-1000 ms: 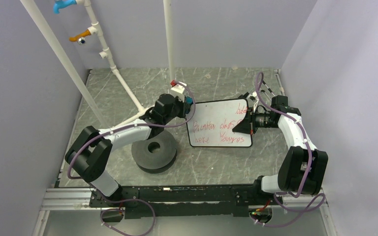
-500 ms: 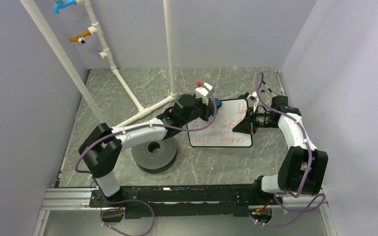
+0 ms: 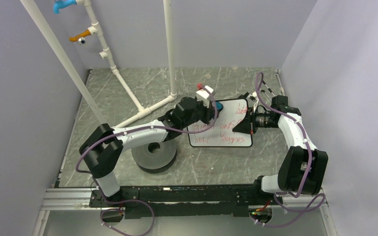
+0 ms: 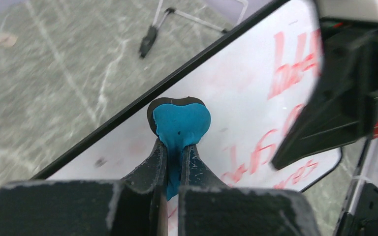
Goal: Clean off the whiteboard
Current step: Erase the center of the board with the whiteboard.
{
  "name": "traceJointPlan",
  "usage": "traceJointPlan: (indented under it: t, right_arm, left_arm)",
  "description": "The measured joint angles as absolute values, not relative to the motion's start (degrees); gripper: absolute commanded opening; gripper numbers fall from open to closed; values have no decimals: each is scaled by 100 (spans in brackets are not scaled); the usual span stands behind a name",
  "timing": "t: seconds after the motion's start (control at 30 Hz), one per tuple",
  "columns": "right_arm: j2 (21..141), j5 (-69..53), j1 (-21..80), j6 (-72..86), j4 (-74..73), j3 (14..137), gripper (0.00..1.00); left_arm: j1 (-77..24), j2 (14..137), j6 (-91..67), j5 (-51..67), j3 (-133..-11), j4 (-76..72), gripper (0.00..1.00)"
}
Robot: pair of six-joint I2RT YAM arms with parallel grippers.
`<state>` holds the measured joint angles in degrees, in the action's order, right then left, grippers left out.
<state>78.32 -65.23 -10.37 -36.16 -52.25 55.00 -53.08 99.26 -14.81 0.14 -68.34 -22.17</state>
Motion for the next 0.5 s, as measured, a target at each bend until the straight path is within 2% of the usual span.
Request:
traceJointPlan:
  t: [0.23, 0.5]
  right_arm:
    - [7832, -6506, -1037, -3518, -5223, 5500, 0]
    - [7832, -6499, -1037, -3485, -5223, 5500, 0]
  left_arm:
    - [-4493, 9402, -1632, -1, -5863, -2255, 0]
    - [-4355, 9347, -1688, -3, -5758, -2233, 0]
